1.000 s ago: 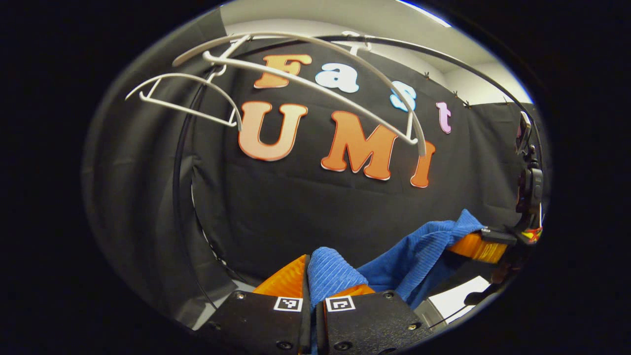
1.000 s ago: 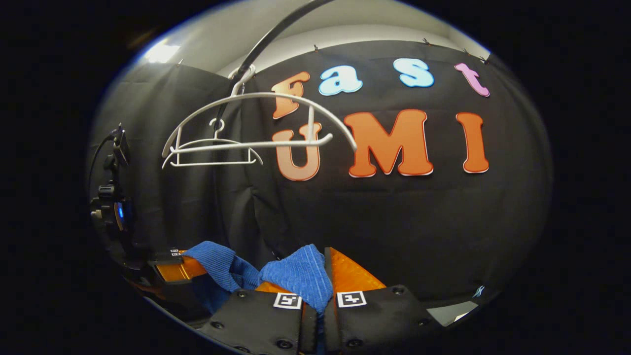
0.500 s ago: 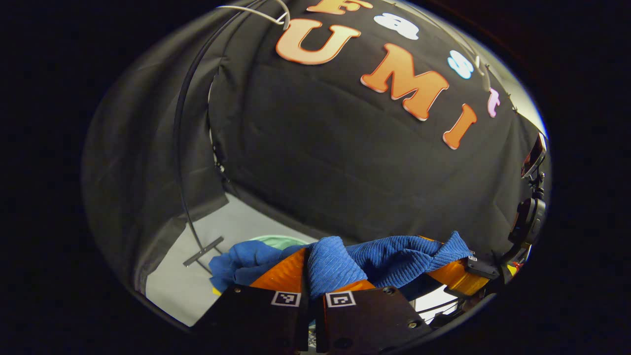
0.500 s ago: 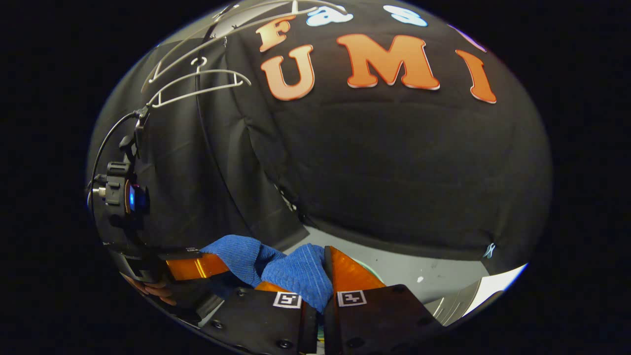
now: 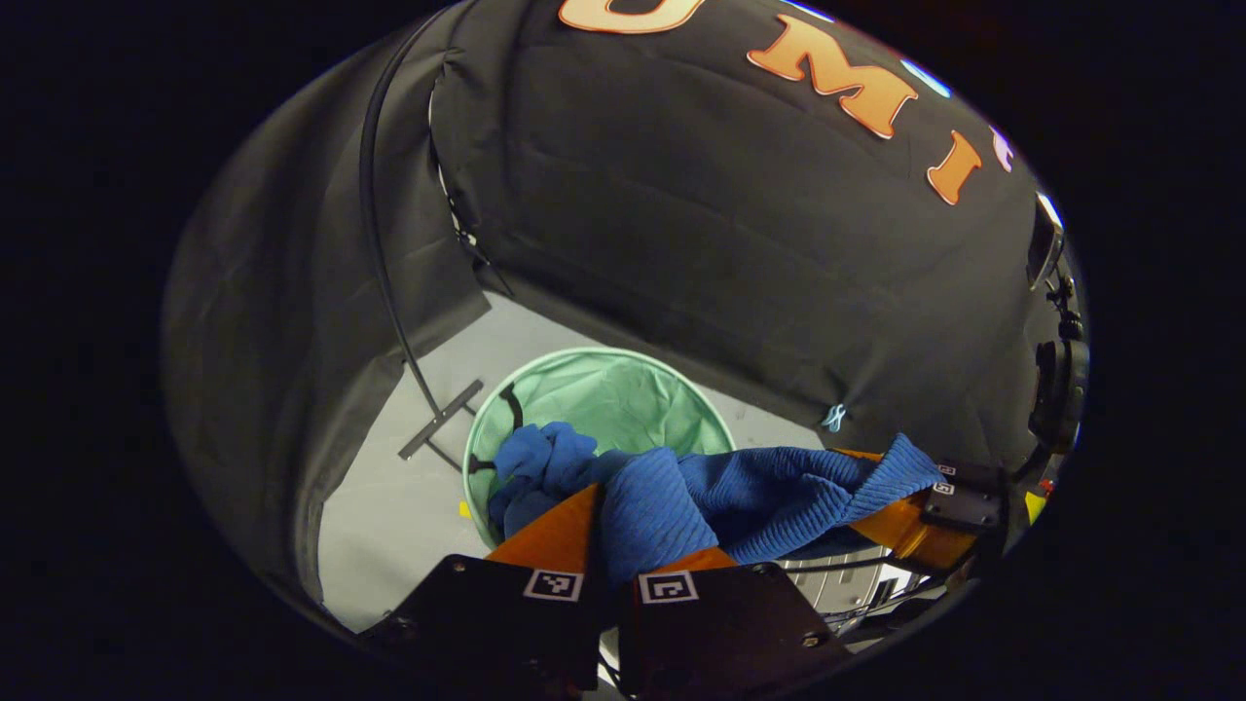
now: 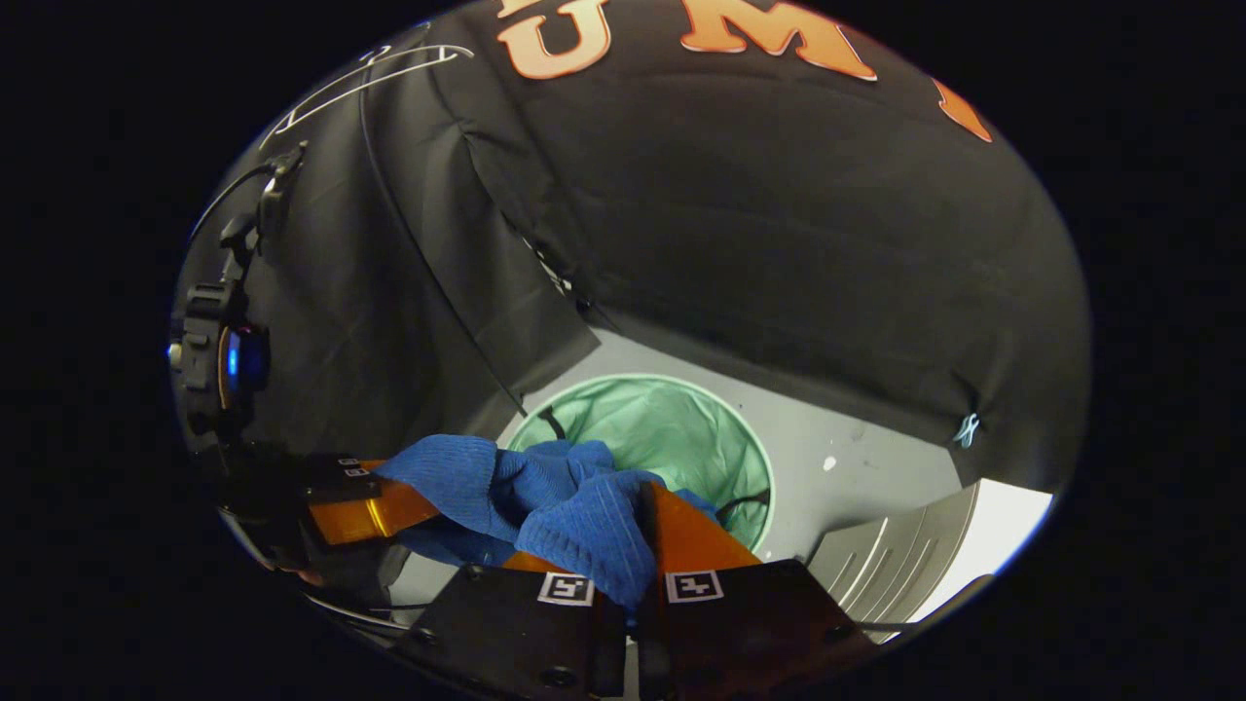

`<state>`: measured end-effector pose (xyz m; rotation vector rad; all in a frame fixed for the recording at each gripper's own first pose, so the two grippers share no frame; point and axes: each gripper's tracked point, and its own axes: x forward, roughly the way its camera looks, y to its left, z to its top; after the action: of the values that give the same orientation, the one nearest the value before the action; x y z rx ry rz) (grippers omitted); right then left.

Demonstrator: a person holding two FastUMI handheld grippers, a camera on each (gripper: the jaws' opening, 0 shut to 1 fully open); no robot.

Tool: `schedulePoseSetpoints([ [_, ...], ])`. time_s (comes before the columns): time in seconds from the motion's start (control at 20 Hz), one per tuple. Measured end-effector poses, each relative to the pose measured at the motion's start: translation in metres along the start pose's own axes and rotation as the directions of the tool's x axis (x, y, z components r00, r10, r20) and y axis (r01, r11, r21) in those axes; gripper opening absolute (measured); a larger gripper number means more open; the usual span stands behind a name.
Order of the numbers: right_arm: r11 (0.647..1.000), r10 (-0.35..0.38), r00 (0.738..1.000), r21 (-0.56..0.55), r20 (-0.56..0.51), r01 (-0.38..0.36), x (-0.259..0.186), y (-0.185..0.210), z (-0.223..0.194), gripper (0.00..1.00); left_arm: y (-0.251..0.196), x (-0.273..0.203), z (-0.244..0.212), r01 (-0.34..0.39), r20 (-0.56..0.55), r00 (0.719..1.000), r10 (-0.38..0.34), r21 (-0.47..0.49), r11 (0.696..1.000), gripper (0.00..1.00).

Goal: Grasp the clothes on the hanger with both hands and then place them into the laundry hamper below.

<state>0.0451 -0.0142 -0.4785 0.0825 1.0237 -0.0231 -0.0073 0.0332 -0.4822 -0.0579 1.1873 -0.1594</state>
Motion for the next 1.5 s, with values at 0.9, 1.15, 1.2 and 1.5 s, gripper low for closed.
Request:
schedulePoseSetpoints([
  [0.9, 0.999, -0.038, 0.999, 0.015, 0.003, 0.038, 0.003, -0.001, -0.019, 0.98, 0.027, -0.021, -0.012, -0.062, 0.018, 0.998, 0.063, -0.028, 0.998, 0.98],
  [1.15, 0.998, -0.058, 0.993, -0.001, 0.106, 0.059, -0.02, 0.0, 0.011, 0.98, 0.026, -0.051, 0.033, -0.042, 0.17, 0.984, 0.053, -0.067, 0.997, 0.93],
  [1.2, 0.998, -0.054, 0.988, -0.005, 0.141, 0.055, -0.027, 0.004, 0.023, 0.99, 0.026, -0.062, 0.05, -0.041, 0.211, 0.976, 0.055, -0.07, 0.997, 0.98],
  [1.5, 0.999, -0.044, 0.925, -0.013, 0.378, 0.053, -0.108, 0.011, 0.111, 0.98, 0.011, -0.152, 0.147, -0.071, 0.47, 0.88, 0.06, 0.006, 0.997, 0.98],
])
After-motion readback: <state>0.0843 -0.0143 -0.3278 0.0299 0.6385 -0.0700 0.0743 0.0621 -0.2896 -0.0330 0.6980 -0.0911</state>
